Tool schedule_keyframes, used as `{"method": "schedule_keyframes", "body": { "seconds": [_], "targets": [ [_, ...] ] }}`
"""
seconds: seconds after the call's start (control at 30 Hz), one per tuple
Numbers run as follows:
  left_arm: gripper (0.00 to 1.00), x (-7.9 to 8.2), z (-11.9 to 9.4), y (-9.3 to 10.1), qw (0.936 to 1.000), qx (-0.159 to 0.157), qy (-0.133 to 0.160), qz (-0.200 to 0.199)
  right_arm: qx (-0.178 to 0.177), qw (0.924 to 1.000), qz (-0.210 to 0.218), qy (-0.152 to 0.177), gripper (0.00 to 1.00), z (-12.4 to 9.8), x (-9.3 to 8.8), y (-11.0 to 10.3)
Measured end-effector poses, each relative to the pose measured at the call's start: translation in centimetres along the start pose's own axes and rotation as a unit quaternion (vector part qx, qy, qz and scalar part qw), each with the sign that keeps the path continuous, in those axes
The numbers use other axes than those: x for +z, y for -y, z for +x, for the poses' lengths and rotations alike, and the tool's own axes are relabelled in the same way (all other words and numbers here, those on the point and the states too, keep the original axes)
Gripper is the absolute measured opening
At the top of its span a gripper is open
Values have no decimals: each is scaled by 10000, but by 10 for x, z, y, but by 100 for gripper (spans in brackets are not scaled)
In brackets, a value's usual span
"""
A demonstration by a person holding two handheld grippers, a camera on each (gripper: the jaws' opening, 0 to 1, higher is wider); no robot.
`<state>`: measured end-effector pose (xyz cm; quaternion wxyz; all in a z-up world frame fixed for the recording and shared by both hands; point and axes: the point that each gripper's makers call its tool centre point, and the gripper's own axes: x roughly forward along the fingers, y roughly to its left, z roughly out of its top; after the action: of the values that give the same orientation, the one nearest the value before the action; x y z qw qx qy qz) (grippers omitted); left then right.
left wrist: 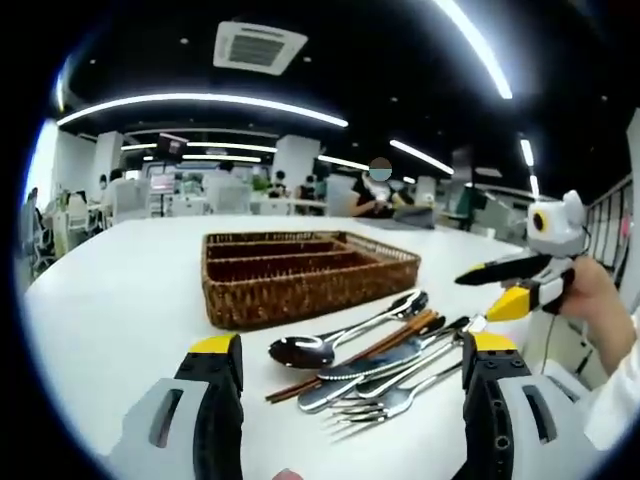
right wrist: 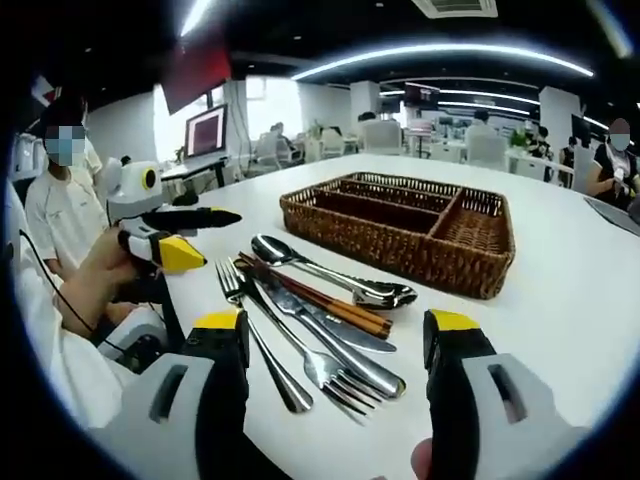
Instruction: Arrange the knives, forks, and spoons in their matching storage slots by inserting each utensil handle-first until every utensil is classified and aligned in the correct compartment
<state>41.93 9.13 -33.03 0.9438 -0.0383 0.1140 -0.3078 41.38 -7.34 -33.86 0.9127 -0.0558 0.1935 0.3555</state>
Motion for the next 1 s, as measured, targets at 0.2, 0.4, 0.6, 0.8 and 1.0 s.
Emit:
{"method": "schedule_keyframes", "body": {
  "seconds": [0.2,0.4,0.6,0.8,1.0],
  "targets": [
    [91,2,1,0,10000,3,-13,18,-7,10000,22,13,74,-1,0,1],
    [91,2,2,1,10000,10,-42,37,-10,10000,32,12,73,-2,-1,1],
    [91,3,2,1,10000,8,-48,55,-2,10000,21,9,73,-2,-1,0],
    [91,2,3,1,10000,17,-68,70,-1,10000,31,13,73,-2,0,1],
    [91,2,2,1,9999,30,-74,75,9,10000,10,14,73,-2,1,1]
  ]
}}
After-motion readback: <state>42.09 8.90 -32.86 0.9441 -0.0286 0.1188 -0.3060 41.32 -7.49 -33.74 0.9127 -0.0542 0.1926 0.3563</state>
